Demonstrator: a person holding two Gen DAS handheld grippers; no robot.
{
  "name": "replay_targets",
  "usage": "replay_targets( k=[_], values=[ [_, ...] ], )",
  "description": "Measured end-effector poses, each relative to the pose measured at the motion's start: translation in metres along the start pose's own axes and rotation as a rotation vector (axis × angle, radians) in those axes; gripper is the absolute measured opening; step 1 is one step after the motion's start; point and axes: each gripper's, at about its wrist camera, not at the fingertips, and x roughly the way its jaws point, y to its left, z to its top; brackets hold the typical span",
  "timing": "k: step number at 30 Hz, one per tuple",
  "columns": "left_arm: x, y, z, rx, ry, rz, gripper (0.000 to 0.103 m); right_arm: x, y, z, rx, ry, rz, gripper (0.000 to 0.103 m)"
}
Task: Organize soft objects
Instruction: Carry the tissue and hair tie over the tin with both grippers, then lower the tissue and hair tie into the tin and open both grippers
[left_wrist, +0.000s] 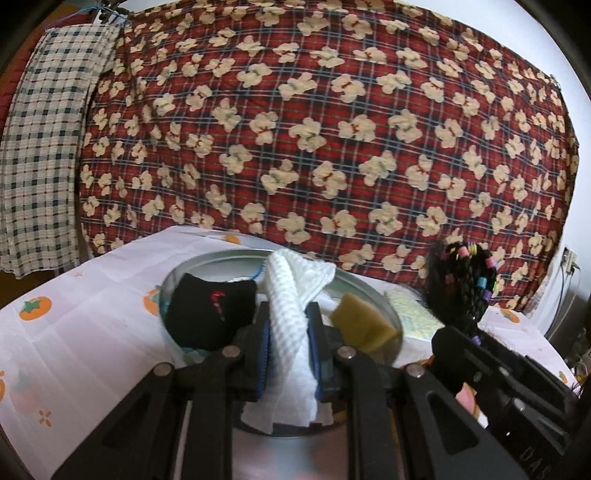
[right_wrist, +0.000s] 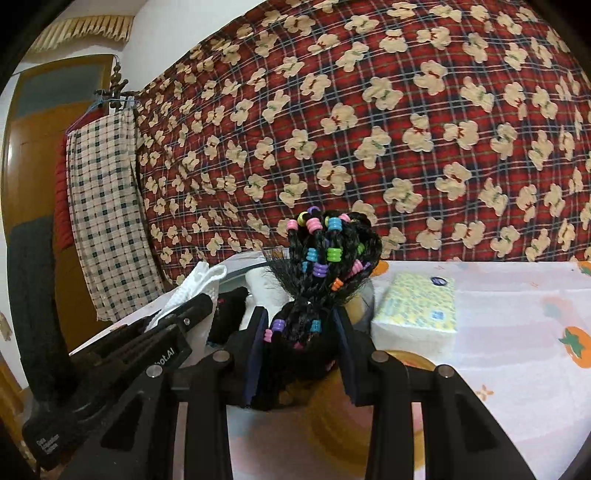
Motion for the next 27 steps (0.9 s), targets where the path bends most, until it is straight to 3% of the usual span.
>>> replay_targets(
  k=[12,27],
  values=[
    [0.018,0.018,0.018,0.021,0.004,0.071,0.016,0.033,0.020,0.024,-0.035,-0.034,-0.003,0.039],
    [0.056,0.027,0.045,0.072,0.011,0.155,0.016,0.083,0.031,0.045,-0.067,-0.058,-0.111,0.039]
  ],
)
